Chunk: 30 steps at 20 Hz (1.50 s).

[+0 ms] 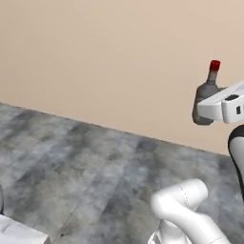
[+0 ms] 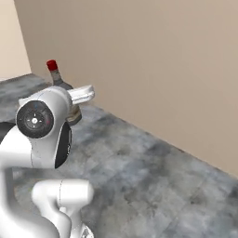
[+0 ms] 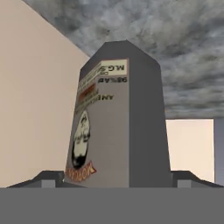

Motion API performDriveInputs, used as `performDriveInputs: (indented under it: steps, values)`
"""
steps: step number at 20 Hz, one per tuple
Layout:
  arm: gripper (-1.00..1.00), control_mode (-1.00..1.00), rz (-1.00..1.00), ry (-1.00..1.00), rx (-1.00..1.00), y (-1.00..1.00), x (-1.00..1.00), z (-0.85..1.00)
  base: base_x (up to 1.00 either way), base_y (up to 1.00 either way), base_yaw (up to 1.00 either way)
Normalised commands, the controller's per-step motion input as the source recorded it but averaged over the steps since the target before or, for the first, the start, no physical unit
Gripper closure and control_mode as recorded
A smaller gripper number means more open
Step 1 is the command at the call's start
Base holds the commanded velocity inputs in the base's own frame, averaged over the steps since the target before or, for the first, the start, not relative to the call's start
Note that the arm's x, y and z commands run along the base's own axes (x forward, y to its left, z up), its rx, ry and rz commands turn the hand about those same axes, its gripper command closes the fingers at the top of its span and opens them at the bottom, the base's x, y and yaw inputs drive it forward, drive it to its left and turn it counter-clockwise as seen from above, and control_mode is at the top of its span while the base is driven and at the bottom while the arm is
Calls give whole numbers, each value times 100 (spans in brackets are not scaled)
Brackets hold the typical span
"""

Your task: There is a bowl on the dining counter. Grab a lemon wedge from the fridge and place it in the bowl. Then get the liquor bottle and glass cup from the cabinet and place them next to the bowl.

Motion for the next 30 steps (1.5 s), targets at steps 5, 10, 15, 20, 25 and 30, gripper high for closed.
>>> performDriveInputs:
  steps: [5, 10, 15, 20, 25, 30]
  values:
    - [100, 100, 0, 0, 0, 0, 0, 0, 87, -33, 59]
    - [100, 100, 0, 0, 0, 0, 0, 0, 56, -30, 66]
    - [100, 100, 0, 0, 0, 0, 0, 0, 46, -21, 72]
    - [100, 100, 0, 0, 0, 0, 0, 0, 47, -26, 71]
    - [100, 100, 0, 0, 0, 0, 0, 0, 48, -27, 70]
    - [100, 100, 0, 0, 0, 0, 0, 0, 52, -37, 66]
